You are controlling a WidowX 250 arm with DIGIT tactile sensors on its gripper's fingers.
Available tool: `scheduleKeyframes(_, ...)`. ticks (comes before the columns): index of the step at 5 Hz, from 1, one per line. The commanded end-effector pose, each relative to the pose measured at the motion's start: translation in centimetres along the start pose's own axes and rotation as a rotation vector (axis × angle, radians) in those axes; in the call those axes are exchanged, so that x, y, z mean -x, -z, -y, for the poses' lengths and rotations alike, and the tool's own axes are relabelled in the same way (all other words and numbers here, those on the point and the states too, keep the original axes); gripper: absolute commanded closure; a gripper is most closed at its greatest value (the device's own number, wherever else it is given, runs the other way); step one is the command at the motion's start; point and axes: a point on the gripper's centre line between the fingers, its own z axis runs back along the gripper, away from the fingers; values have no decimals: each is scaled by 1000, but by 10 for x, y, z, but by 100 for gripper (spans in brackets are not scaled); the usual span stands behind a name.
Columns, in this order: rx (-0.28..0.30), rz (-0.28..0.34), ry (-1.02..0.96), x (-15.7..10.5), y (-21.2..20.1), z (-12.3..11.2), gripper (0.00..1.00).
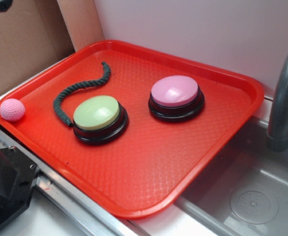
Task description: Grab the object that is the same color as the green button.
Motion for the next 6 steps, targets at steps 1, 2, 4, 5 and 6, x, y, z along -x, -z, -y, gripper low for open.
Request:
scheduleKeyframes(1, 16, 69, 28, -30, 19, -30, 0)
scheduleKeyframes(2, -9, 80, -10, -44, 38, -54, 0)
scheduleKeyframes(4, -67, 61, -134, -58, 95, -102, 0)
scheduleKeyframes(5, -46, 54, -151, -59, 128, -118, 0)
scheduleKeyframes(6, -67, 44, -189, -63, 156, -126, 0)
